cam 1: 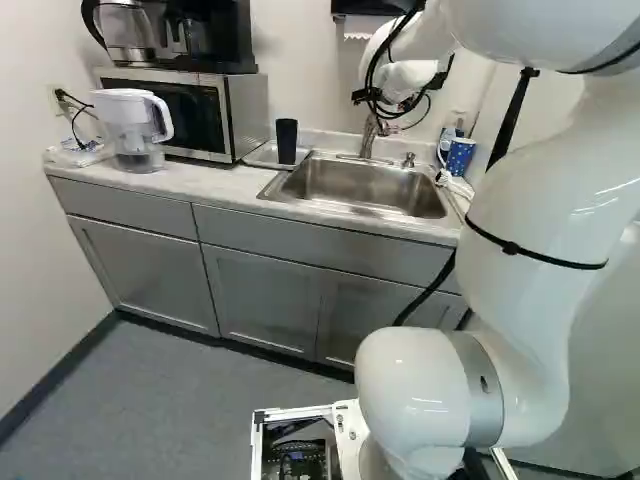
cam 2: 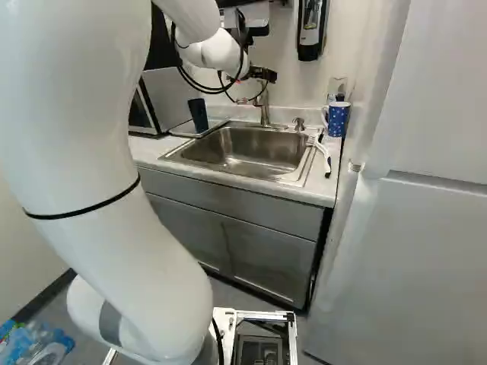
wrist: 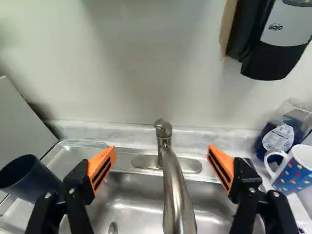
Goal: Rinse the cup and place it in the tray
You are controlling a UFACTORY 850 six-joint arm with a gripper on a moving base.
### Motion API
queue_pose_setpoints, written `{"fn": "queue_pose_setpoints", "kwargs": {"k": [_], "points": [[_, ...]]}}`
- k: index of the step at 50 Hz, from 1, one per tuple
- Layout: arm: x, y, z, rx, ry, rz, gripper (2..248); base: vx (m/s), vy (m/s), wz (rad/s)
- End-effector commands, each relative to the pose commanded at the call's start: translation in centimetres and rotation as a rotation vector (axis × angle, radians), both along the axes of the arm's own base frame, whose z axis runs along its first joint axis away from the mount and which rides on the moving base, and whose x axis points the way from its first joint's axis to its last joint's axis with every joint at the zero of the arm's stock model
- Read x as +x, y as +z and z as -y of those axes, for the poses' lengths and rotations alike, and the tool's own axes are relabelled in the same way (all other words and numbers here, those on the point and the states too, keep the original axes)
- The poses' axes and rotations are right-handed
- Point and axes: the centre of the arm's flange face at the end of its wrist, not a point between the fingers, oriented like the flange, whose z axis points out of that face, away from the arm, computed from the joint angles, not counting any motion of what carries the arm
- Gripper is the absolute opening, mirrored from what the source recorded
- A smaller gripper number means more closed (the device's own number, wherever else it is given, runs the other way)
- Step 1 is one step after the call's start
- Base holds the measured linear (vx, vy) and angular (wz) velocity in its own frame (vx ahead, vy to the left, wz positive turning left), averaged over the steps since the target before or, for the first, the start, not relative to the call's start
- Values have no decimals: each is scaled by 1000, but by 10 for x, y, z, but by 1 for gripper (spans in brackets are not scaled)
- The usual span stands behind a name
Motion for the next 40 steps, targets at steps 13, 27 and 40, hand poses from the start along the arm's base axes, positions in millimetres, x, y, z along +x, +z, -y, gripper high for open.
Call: {"fn": "queue_pose_setpoints", "kwargs": {"k": [13,27,40], "points": [[-24,-1,9,5,-22,-20,247,0,0,0],[-50,-8,9,26,-22,-96,247,0,0,0],[-70,-18,5,53,-7,-218,247,0,0,0]]}}
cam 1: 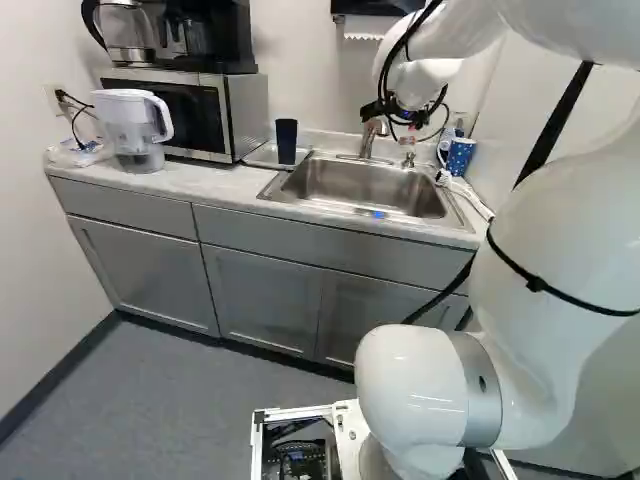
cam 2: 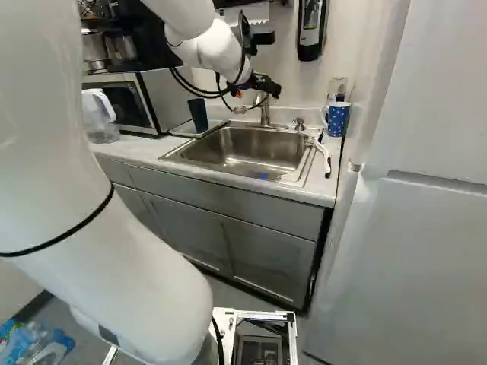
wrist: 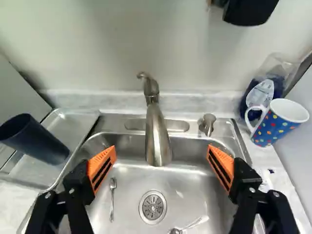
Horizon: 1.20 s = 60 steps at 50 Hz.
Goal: Rinse the cup and place it in the tray
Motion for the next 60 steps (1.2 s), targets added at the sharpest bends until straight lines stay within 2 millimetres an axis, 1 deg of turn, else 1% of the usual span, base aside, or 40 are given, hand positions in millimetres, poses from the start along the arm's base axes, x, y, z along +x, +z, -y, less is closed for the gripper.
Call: {"fn": "queue_pose_setpoints", "kwargs": {"k": [21,40,60], "points": [[-28,-16,-6,44,31,-212,247,0,0,0],[-42,-28,-10,78,63,-410,247,0,0,0],[-43,-28,-10,79,64,-418,247,0,0,0]]}}
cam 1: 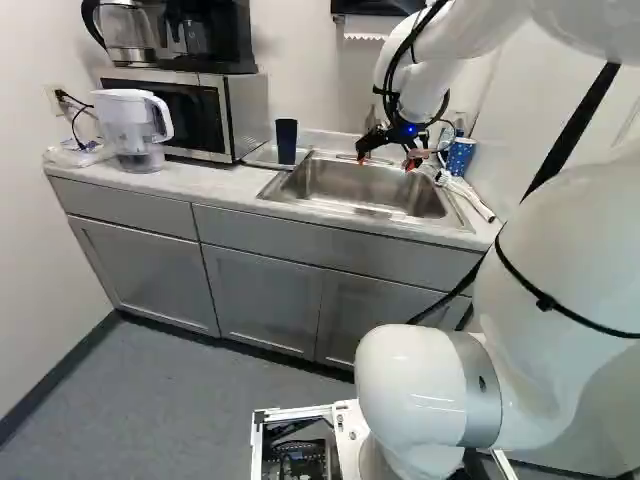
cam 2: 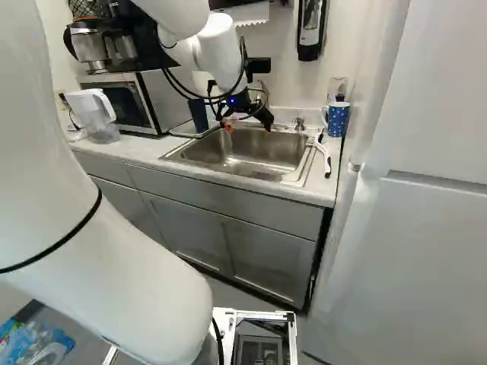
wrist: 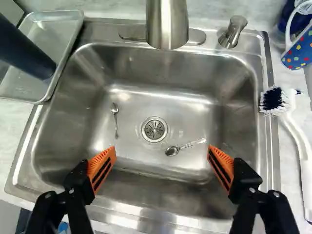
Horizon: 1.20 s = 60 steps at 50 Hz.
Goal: Rinse the cup and place it in the tray
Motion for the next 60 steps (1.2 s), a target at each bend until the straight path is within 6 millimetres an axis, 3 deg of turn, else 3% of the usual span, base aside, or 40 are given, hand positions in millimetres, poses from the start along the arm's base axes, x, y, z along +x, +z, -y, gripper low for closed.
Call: {"fn": "queue_pose_setpoints", "kwargs": {"k": [60], "points": [[0,0,0,0,0,0,247,-7,-4,-11]]}}
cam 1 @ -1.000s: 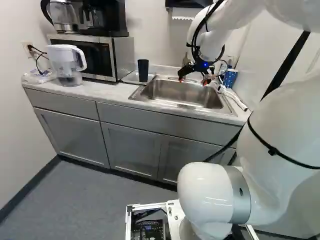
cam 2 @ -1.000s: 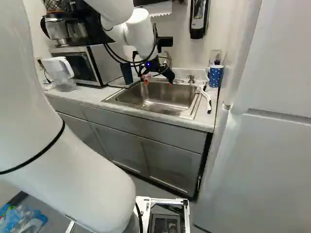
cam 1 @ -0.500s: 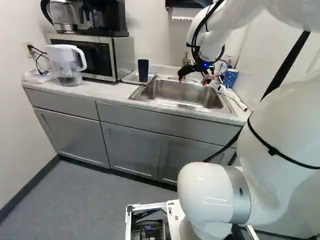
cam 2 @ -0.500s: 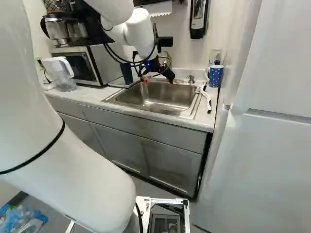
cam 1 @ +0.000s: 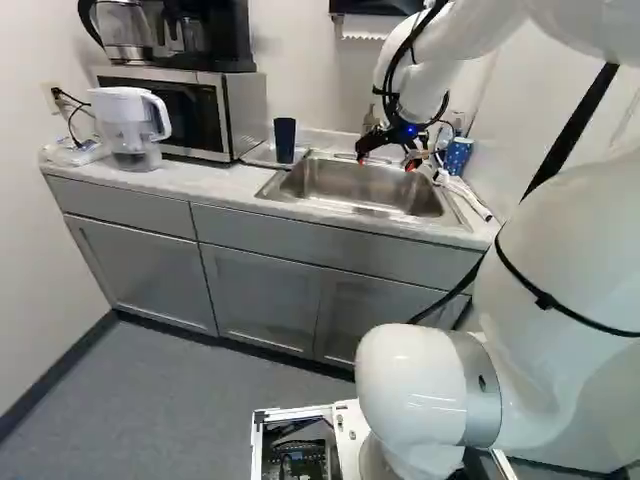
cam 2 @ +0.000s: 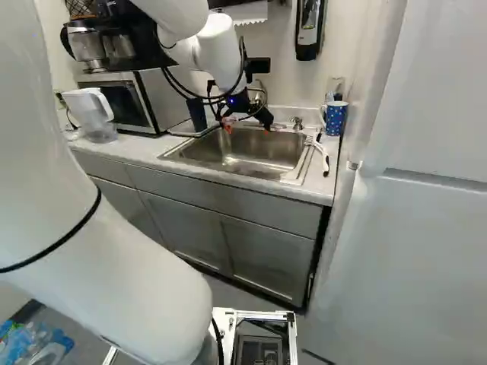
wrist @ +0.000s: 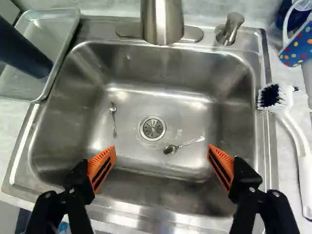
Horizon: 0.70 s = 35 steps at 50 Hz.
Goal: Rinse the cup and place it in the tray
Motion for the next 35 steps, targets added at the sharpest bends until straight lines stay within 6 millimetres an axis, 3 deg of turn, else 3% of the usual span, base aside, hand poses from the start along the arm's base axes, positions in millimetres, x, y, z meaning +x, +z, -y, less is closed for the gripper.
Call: {"fn": "queue_pose_setpoints", "kwargs": {"k": [11,35], "points": [[0,0,0,0,0,0,247,-20,-55,-25],[0,0,0,0,0,0,247,7,50,6]]}}
